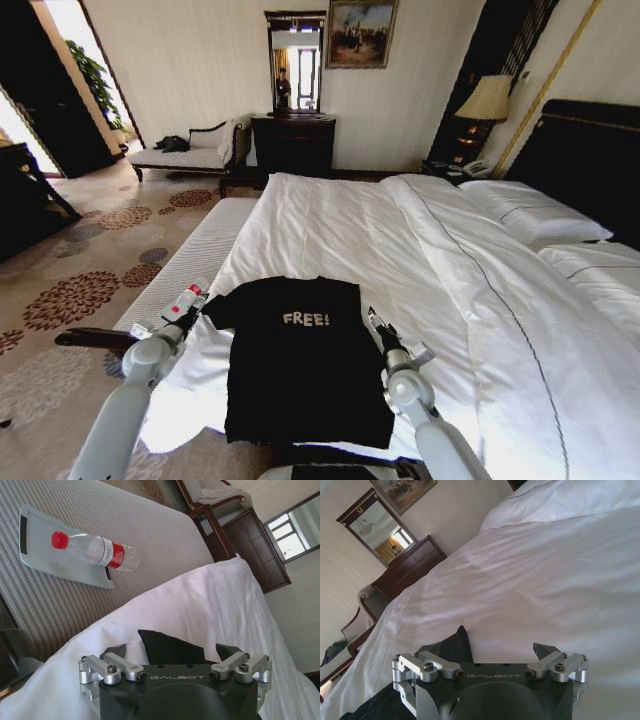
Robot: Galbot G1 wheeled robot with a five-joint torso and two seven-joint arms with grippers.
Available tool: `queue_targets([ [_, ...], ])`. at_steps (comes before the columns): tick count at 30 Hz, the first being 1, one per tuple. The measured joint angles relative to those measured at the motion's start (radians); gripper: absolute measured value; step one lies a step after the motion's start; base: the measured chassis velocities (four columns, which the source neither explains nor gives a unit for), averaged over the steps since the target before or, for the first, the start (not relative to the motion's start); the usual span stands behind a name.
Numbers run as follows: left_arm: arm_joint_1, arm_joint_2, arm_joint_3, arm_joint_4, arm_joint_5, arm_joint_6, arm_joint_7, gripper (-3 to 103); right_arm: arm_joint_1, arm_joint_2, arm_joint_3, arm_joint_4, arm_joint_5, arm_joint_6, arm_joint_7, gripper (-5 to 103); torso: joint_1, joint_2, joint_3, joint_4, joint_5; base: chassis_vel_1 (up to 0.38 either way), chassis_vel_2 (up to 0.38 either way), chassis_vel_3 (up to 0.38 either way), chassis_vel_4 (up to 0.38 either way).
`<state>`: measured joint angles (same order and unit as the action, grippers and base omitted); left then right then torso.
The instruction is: Fold the clothes on the bed.
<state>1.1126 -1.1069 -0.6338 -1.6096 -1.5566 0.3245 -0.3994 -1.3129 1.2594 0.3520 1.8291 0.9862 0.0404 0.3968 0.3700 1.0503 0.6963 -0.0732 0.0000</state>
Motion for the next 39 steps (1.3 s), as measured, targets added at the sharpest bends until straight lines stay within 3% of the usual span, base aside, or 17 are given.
queue_targets([
  [8, -0.035, 0.007, 0.028, 0.027, 0.007, -0.002, 0.011, 103, 0.001, -0.001, 0.003, -0.012, -0.003, 0.001, 0.000, 100, 0.000, 0.000, 0.000, 0.0000, 0.0000, 0.000, 0.000, 0.000, 0.000],
  [9, -0.039, 0.013, 0.032, 0.026, 0.019, -0.003, 0.020, 90, 0.004, -0.002, 0.004, -0.014, -0.002, 0.001, 0.001, 100, 0.000, 0.000, 0.000, 0.0000, 0.0000, 0.000, 0.000, 0.000, 0.000],
  [10, -0.039, 0.015, 0.032, 0.025, 0.023, -0.003, 0.022, 85, 0.005, -0.002, 0.004, -0.015, -0.001, 0.001, 0.001, 100, 0.000, 0.000, 0.000, 0.0001, 0.0000, 0.000, 0.000, 0.000, 0.000],
  [16, -0.034, 0.019, 0.031, 0.017, 0.030, -0.005, 0.026, 68, 0.007, 0.002, 0.004, -0.018, -0.001, 0.002, 0.002, 100, 0.000, 0.000, 0.000, 0.0000, 0.0000, 0.000, 0.000, 0.000, 0.000],
  [19, -0.025, 0.019, 0.028, 0.001, 0.031, -0.006, 0.027, 52, 0.007, 0.002, 0.004, -0.020, -0.001, 0.003, 0.002, 100, 0.000, 0.000, 0.000, 0.0000, 0.0000, 0.000, 0.000, 0.000, 0.000],
  [21, -0.021, 0.019, 0.026, -0.005, 0.031, -0.006, 0.027, 52, 0.007, 0.002, 0.004, -0.021, -0.001, 0.003, 0.002, 100, 0.000, 0.000, 0.000, 0.0000, 0.0000, 0.000, 0.000, 0.000, 0.000],
  [25, -0.012, 0.021, 0.024, -0.022, 0.034, -0.006, 0.027, 30, 0.008, 0.002, 0.005, -0.026, -0.003, 0.004, 0.002, 100, 0.000, 0.000, 0.000, 0.0000, 0.0000, 0.000, 0.000, 0.000, 0.000],
  [27, -0.012, 0.021, 0.023, -0.022, 0.036, -0.006, 0.027, 30, 0.008, 0.002, 0.005, -0.026, -0.004, 0.004, 0.002, 100, 0.000, 0.000, 0.000, 0.0000, 0.0001, 0.000, 0.000, 0.000, 0.000],
  [29, -0.016, 0.023, 0.024, -0.018, 0.040, -0.005, 0.028, 15, 0.009, 0.003, 0.005, -0.027, -0.006, 0.004, 0.003, 100, 0.000, 0.000, 0.000, 0.0000, 0.0000, 0.000, 0.000, 0.000, 0.000],
  [31, -0.017, 0.024, 0.025, -0.017, 0.042, -0.005, 0.029, 15, 0.009, 0.004, 0.005, -0.028, -0.007, 0.004, 0.003, 100, 0.000, 0.000, 0.000, 0.0000, 0.0000, 0.000, 0.000, 0.000, 0.000],
  [34, -0.017, 0.024, 0.027, -0.017, 0.045, -0.004, 0.030, 2, 0.008, 0.004, 0.005, -0.031, -0.011, 0.004, 0.004, 100, 0.000, 0.000, 0.000, 0.0000, 0.0000, 0.000, 0.000, 0.000, 0.000],
  [39, -0.013, 0.030, 0.032, -0.045, 0.048, -0.003, 0.031, 0, 0.006, 0.003, 0.007, -0.034, -0.018, 0.005, 0.004, 100, 0.000, 0.000, 0.000, 0.0001, 0.0000, 0.000, 0.000, 0.000, 0.000],
])
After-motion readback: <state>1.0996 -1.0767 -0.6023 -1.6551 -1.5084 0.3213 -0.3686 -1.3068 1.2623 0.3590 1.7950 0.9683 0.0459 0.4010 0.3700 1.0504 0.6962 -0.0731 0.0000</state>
